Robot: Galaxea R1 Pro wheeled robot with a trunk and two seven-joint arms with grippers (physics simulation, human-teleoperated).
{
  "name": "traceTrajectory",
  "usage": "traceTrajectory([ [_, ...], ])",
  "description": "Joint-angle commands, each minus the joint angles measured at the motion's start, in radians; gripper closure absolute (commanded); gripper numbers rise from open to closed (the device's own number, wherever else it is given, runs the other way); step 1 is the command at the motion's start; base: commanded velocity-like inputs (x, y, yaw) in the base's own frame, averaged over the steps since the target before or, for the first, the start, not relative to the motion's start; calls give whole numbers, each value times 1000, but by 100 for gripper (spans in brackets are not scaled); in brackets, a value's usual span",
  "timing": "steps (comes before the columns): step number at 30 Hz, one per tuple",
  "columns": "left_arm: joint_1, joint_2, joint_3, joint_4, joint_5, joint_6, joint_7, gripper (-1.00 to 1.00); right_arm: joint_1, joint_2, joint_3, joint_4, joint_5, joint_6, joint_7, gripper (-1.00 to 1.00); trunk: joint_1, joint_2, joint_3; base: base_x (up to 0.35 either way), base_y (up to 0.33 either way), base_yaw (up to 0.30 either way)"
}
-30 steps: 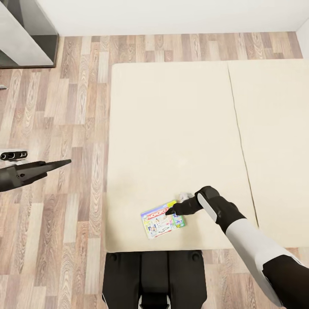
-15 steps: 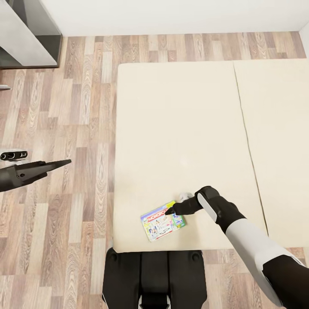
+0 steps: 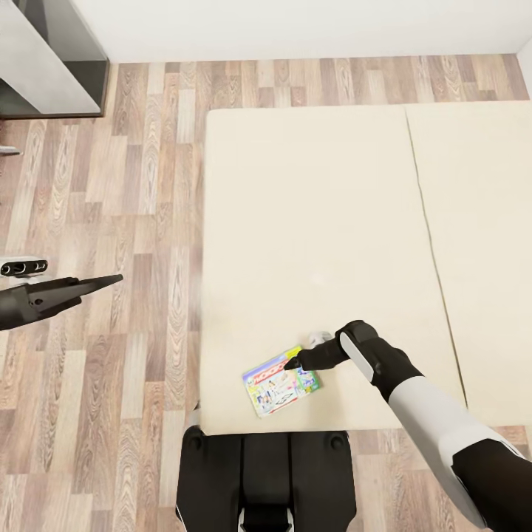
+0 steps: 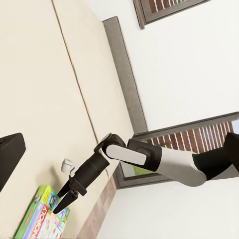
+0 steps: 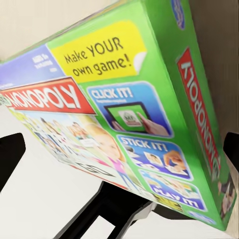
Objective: Put all the toys in the child's room - the three board games (two on the bed and one on the table), the two jigsaw puzzles on the table, and the tennis ball on the table - inside the toy box on the table in the child's room.
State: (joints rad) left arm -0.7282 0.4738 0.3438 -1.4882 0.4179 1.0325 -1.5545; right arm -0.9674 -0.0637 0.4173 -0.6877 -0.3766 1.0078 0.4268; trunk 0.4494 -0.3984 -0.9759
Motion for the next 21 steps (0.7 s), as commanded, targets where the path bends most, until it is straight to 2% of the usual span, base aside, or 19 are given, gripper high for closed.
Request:
traceTrajectory([
  [1, 0, 0, 0, 0, -1, 11, -4, -100, -1, -1, 3, -1, 7, 2, 9, -100, 1, -2, -1, 0, 191, 0],
  [6, 0, 0, 0, 0, -1, 11, -4, -100, -1, -1, 3, -1, 7, 2, 9, -100, 1, -2, -1, 0, 187, 0],
  [17, 0, 0, 0, 0, -1, 11, -4, -100, -1, -1, 3, -1, 7, 2, 9, -100, 1, -2, -1, 0, 41, 0],
  [21, 0, 0, 0, 0, -1, 11, -4, -100, -1, -1, 3, -1, 7, 2, 9, -100, 1, -2, -1, 0, 169, 0],
])
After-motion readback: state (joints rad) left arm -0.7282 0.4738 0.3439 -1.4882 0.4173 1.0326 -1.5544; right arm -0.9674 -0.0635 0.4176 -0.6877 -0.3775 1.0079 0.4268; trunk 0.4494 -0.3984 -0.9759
